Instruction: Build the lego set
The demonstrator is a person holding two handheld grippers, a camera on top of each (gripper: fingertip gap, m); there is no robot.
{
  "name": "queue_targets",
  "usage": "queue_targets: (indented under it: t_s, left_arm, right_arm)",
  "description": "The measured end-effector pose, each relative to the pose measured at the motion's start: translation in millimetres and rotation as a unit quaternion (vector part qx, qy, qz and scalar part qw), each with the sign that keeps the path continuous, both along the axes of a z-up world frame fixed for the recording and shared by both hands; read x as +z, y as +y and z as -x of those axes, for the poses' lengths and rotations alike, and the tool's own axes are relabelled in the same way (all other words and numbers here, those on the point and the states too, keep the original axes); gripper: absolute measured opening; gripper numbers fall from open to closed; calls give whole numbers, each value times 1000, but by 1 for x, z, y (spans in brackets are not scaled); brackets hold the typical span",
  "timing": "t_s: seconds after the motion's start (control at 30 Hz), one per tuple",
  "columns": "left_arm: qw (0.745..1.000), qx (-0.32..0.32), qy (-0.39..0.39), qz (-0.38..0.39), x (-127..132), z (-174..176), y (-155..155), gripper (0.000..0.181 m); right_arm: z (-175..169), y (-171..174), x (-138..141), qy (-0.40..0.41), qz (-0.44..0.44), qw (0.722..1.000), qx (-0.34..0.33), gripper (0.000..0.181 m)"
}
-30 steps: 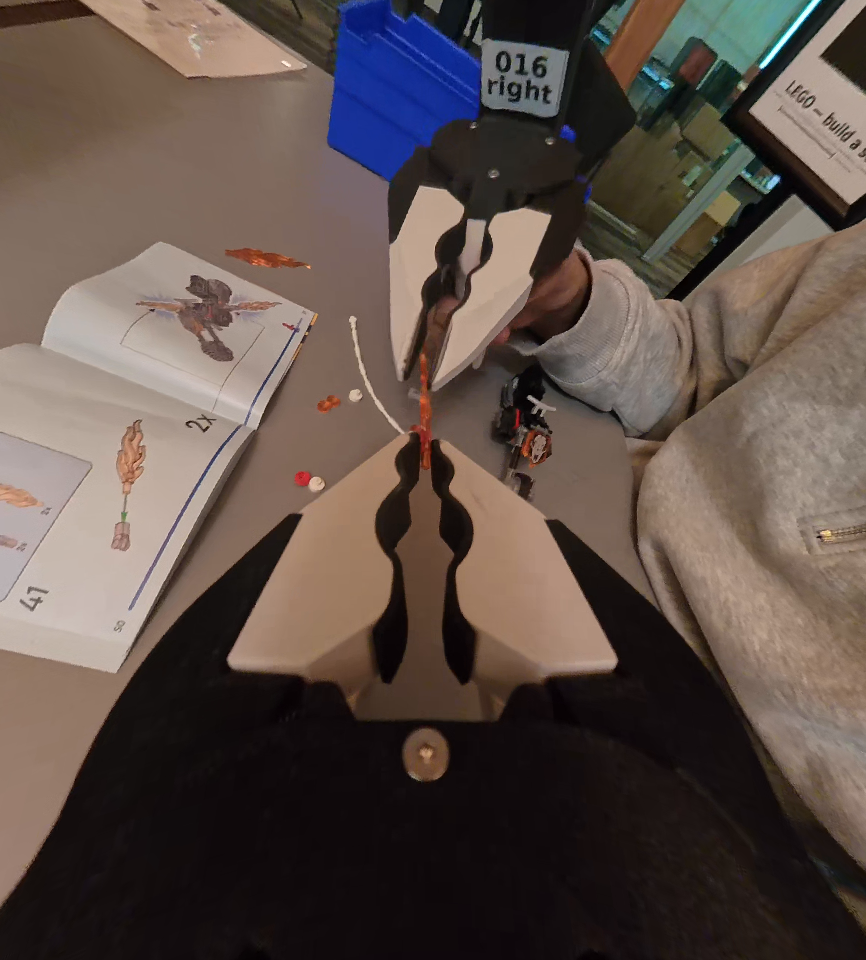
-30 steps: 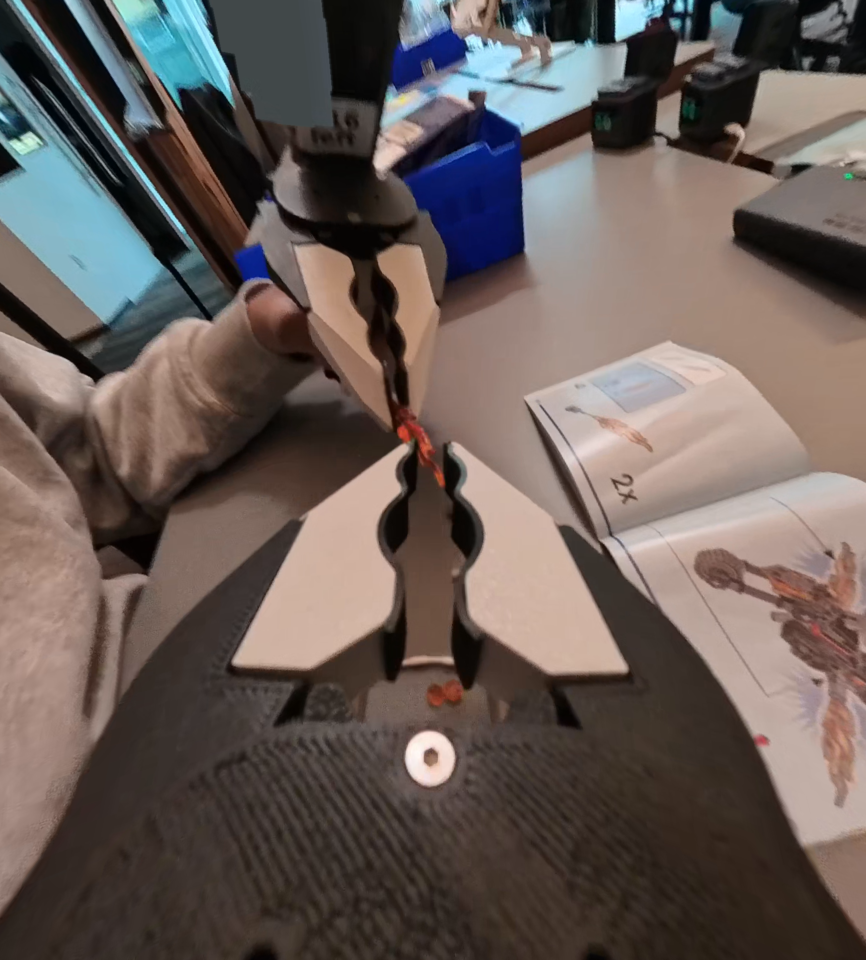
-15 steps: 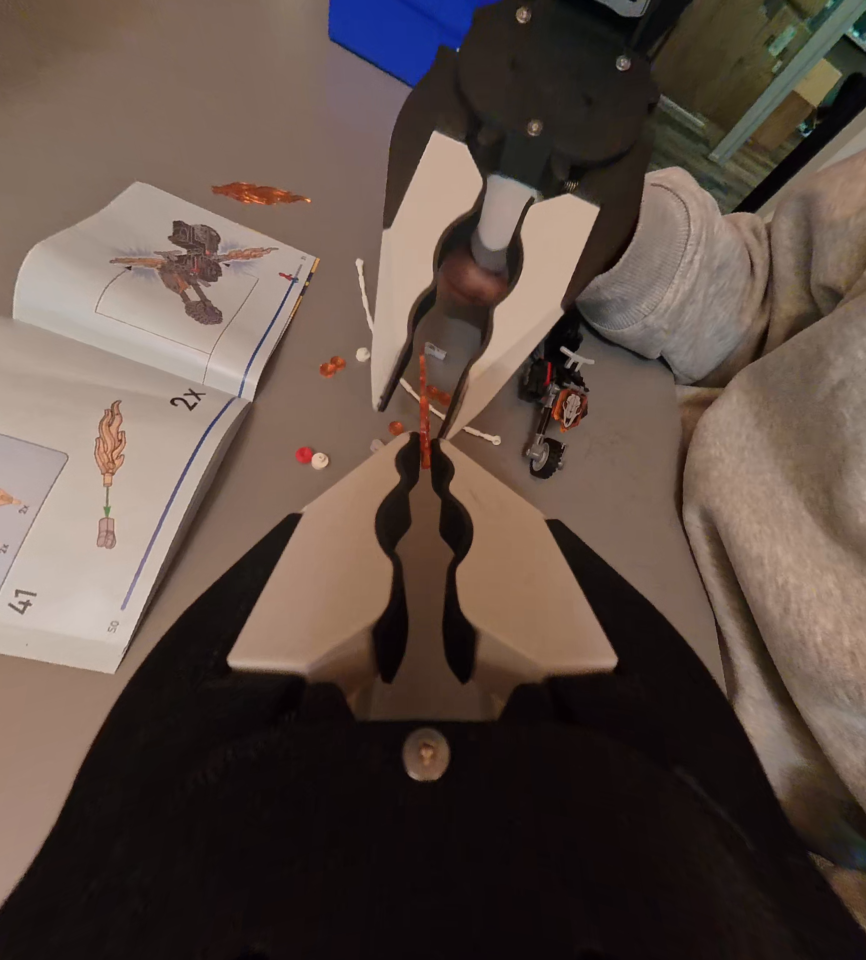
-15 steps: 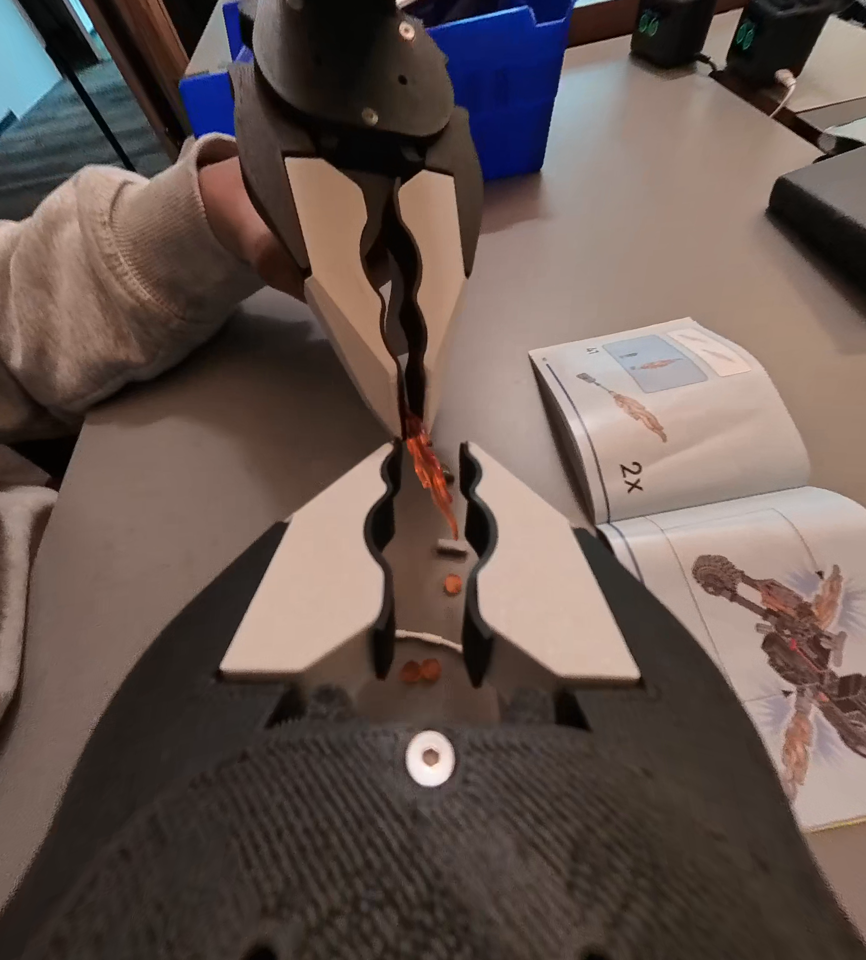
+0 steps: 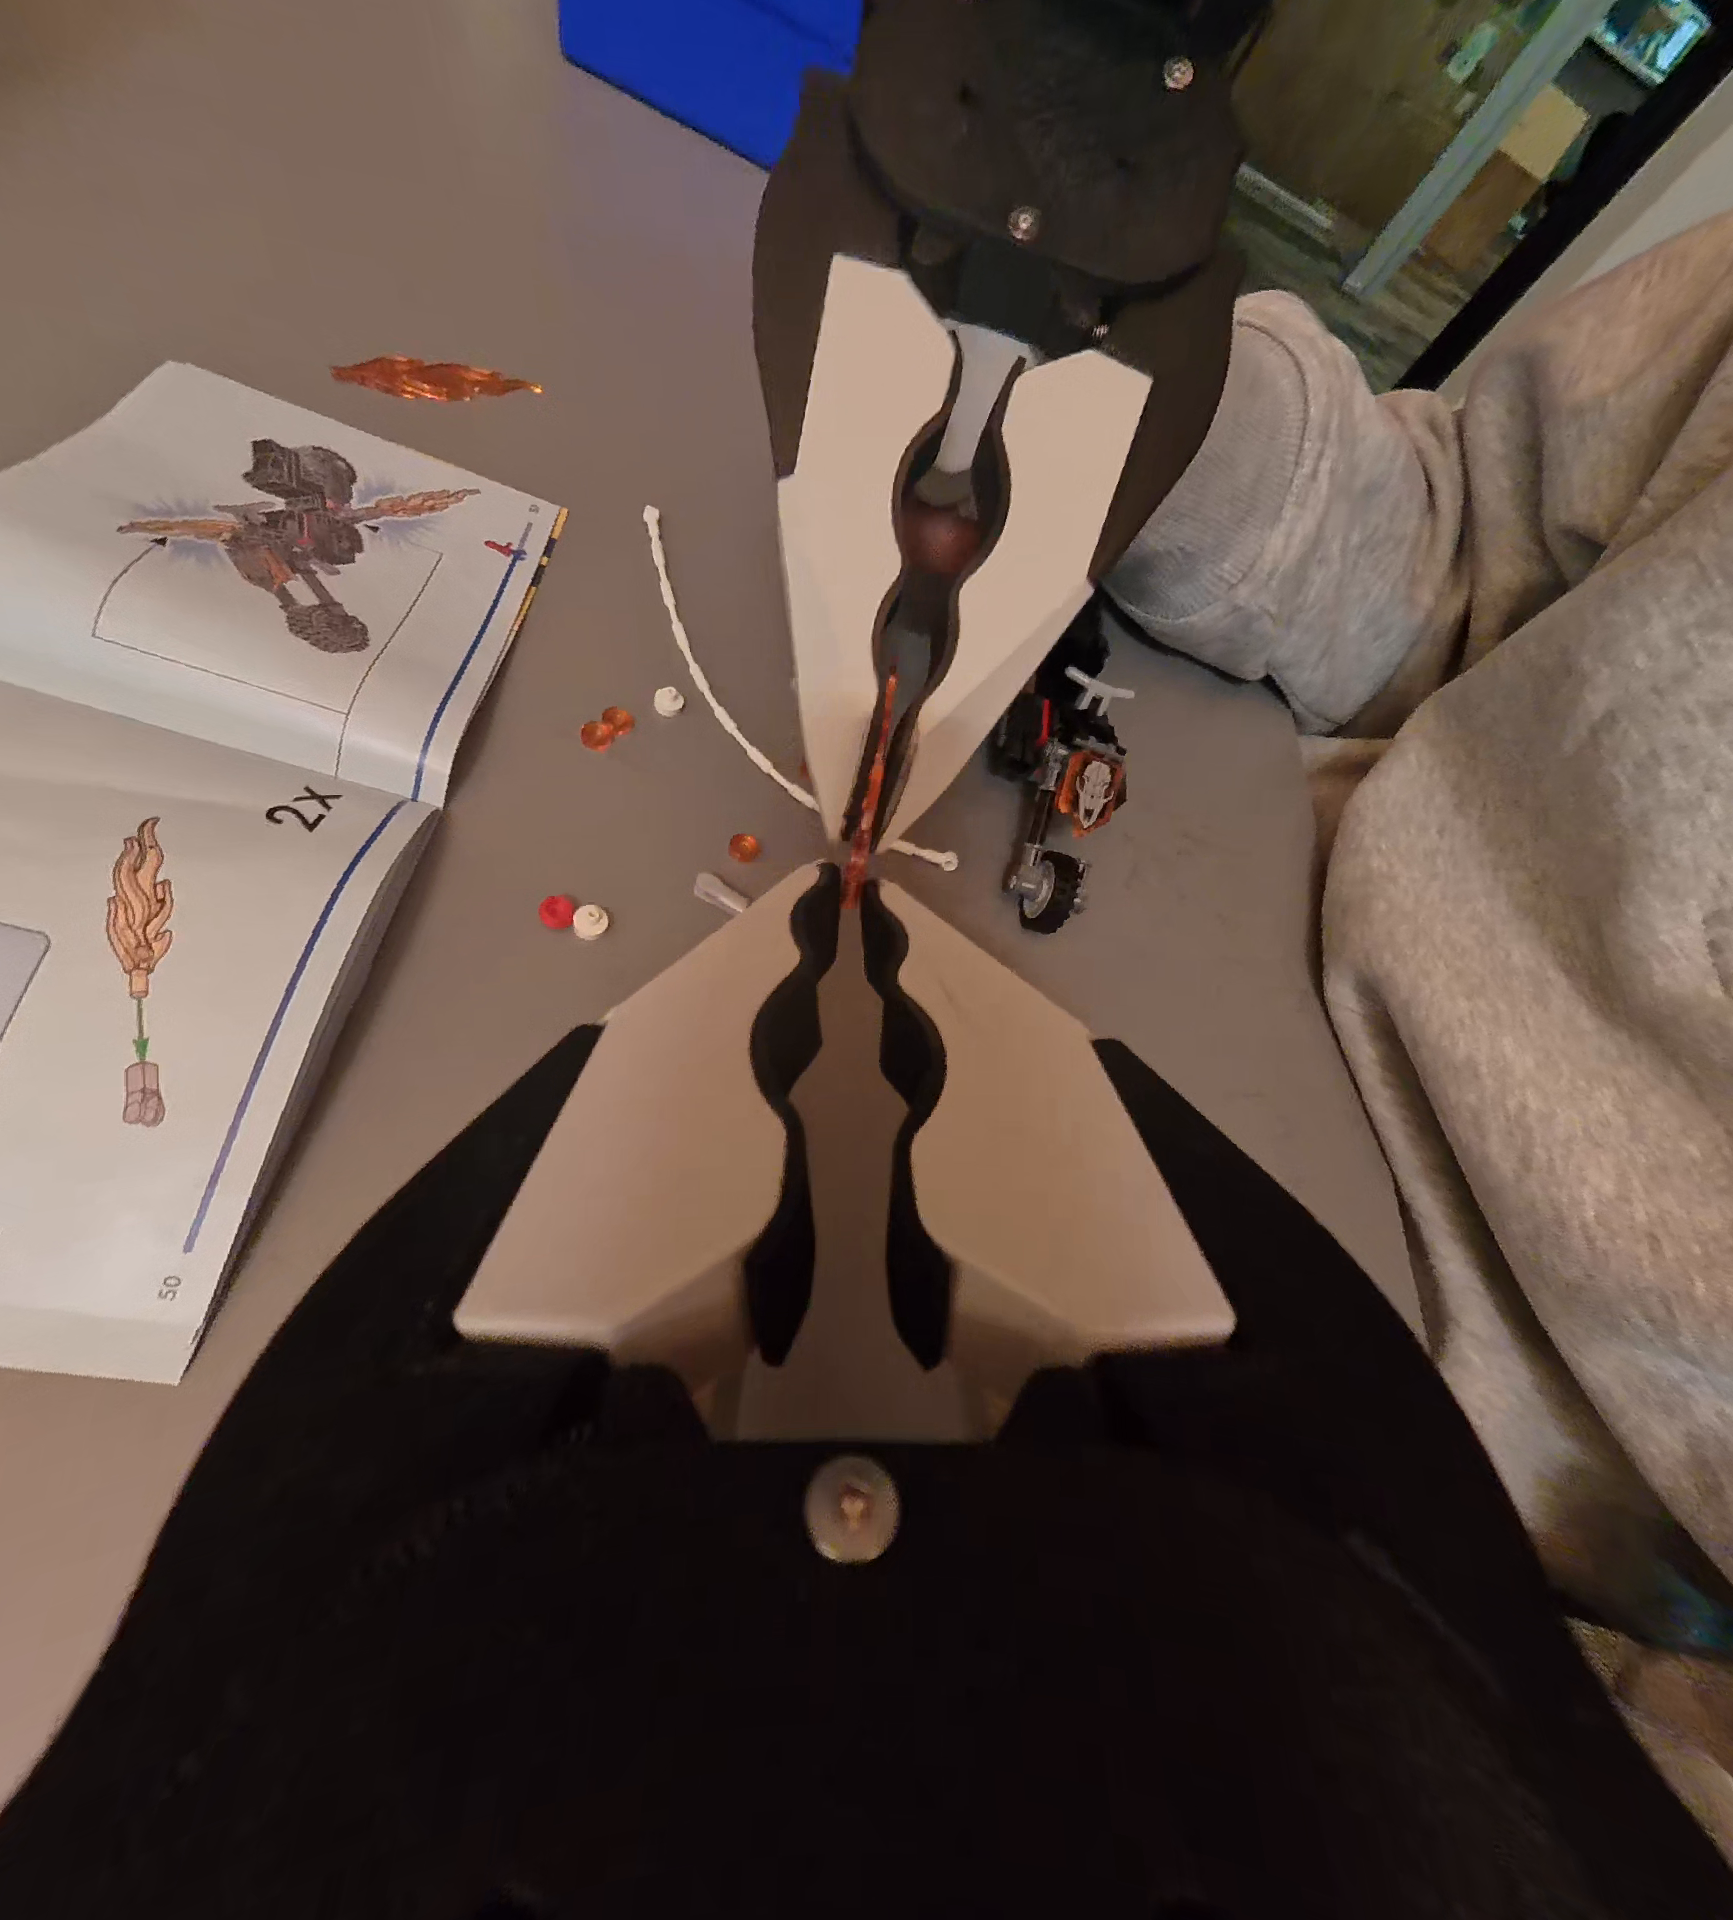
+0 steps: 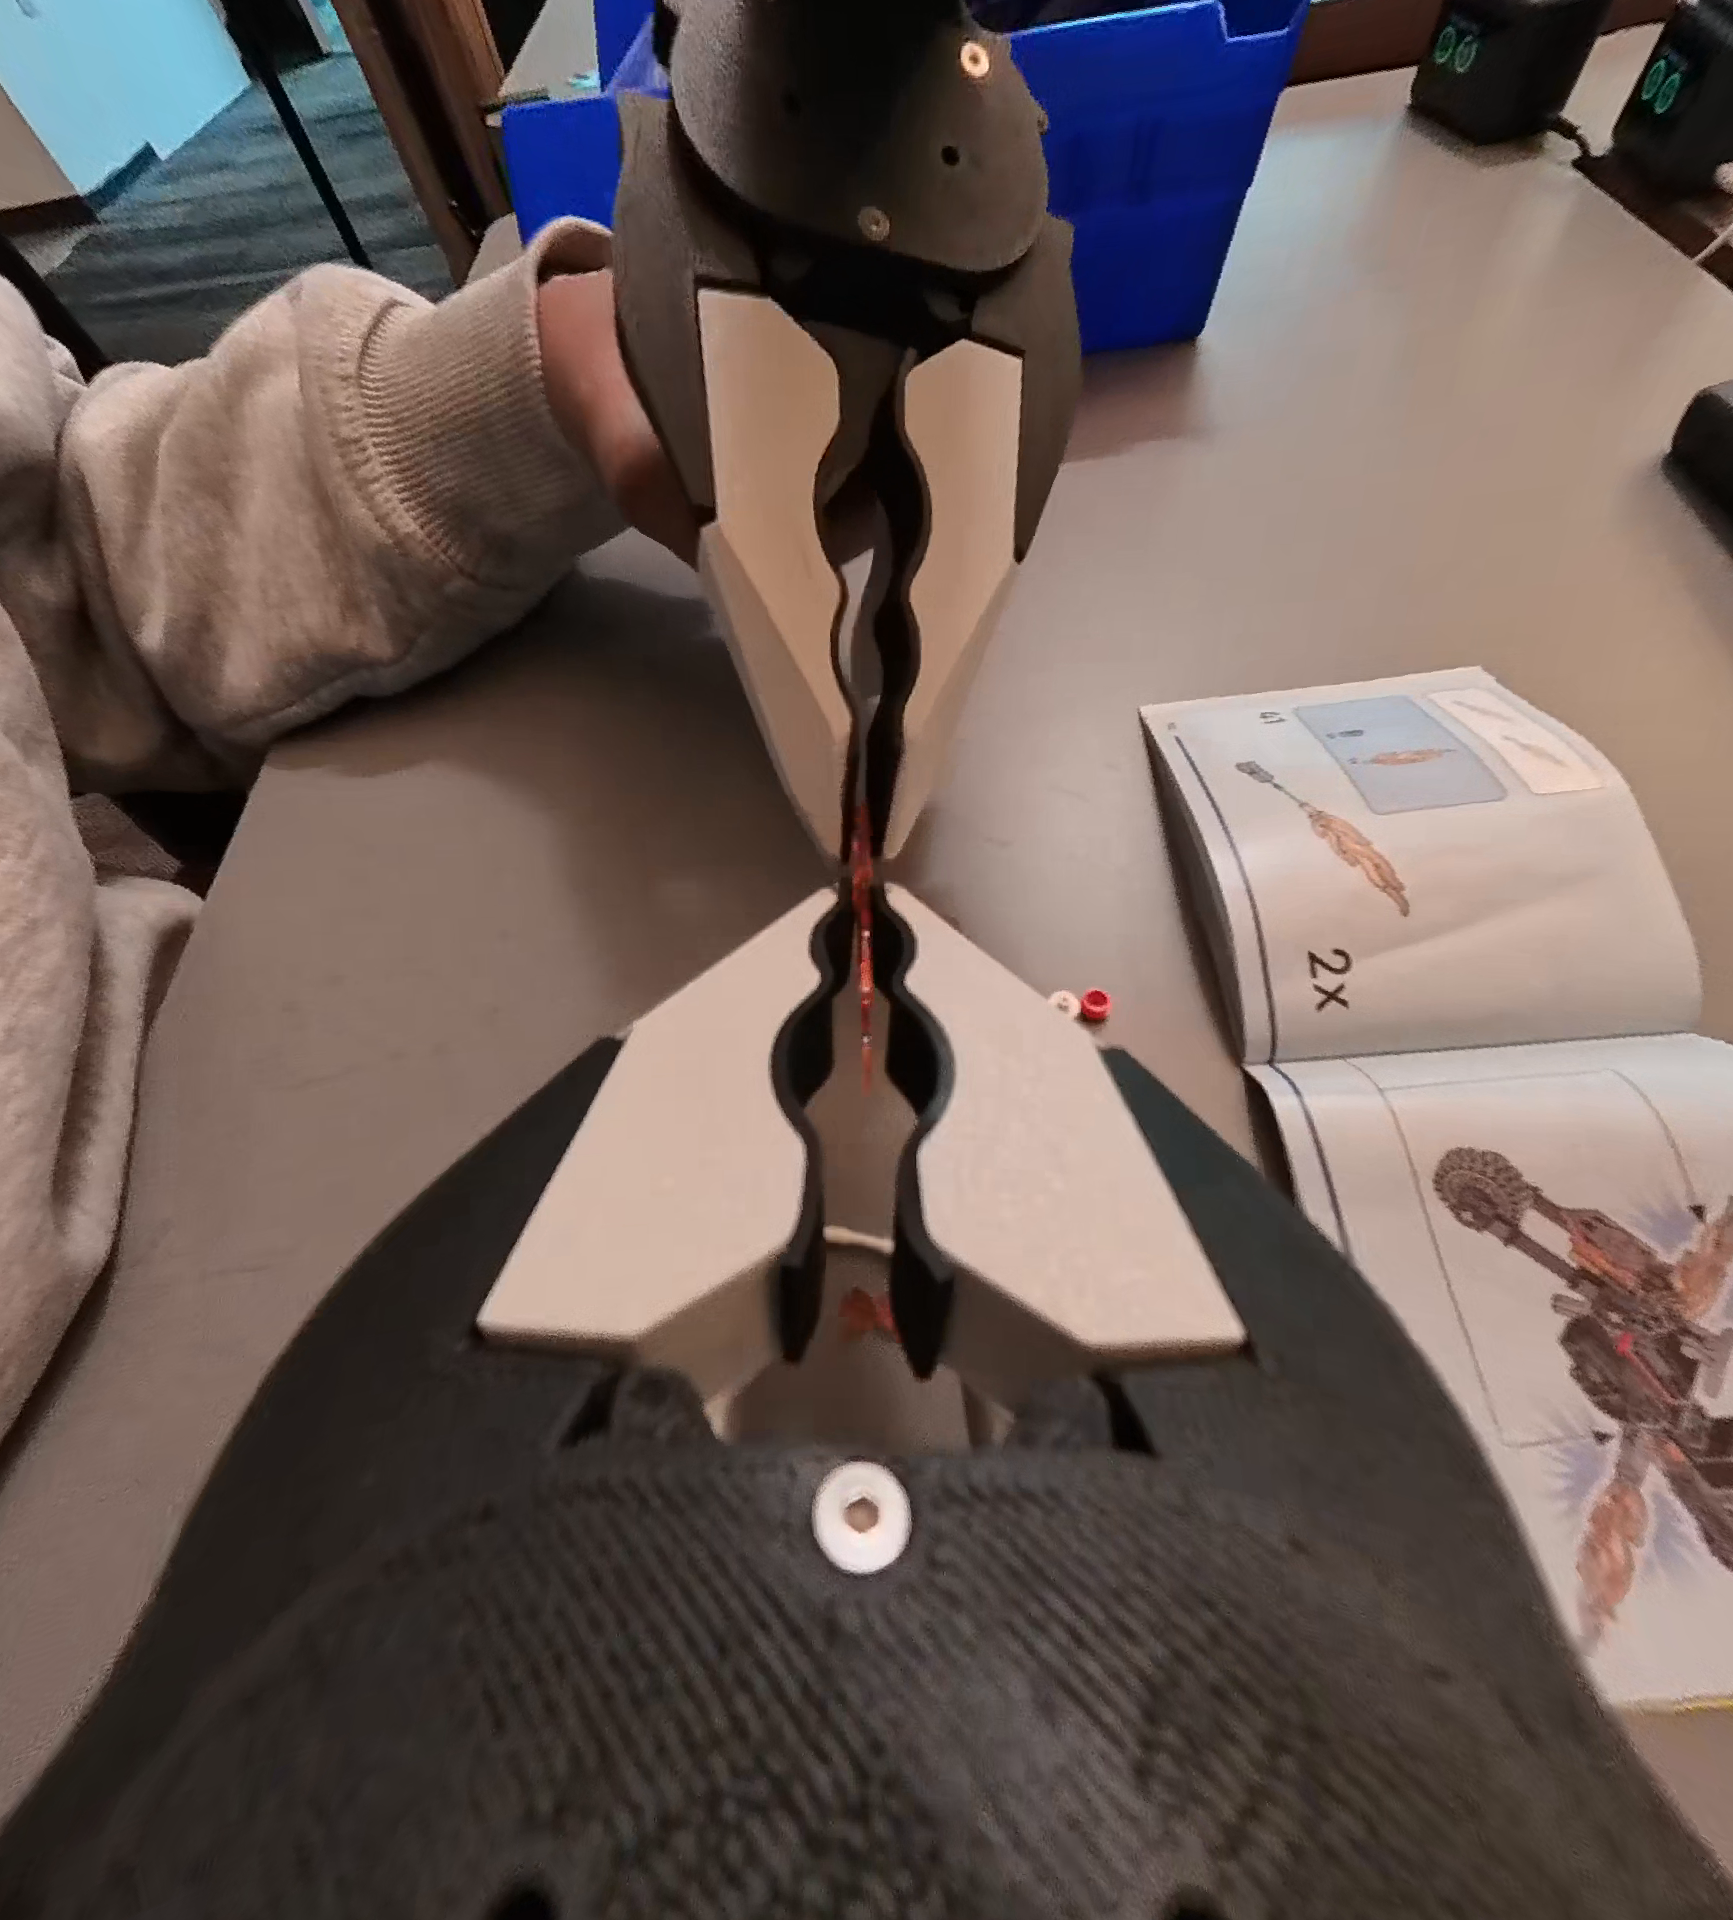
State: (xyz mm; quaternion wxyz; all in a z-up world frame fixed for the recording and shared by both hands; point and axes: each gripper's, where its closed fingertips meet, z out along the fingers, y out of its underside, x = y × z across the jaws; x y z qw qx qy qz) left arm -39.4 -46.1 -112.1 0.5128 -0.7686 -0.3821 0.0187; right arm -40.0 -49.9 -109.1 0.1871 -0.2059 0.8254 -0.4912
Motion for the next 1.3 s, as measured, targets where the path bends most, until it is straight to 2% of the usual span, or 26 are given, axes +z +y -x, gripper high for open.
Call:
queue_targets:
  t_s: [0.2,0.43,0.6,0.77,1.0,1.1,1.3]
  left_arm:
    - [1000,23,-13,14,-7,4,-11,0]
    - [999,28,-28,33,-19,7,-9,0]
    - [995,20,-53,78,-38,7,-1,0]
    - [989,27,-63,131,-54,11,0,2]
    - [974,111,4,197,-49,42,-7,2]
    - [972,112,16,208,-50,45,-2,4]
    - [978,100,-8,184,-54,42,9,5]
  right_arm:
    - [14,0,14,1,31,999,-25,0]
    - [38,-2,26,21,51,995,-88,0]
    - [50,-2,31,32,54,991,-120,0]
    - [49,-1,36,34,60,990,-121,0]
    - [46,-2,35,45,58,990,-118,0]
    - [48,-2,37,47,61,989,-124,0]
    - [53,-2,39,45,65,988,-136,0]
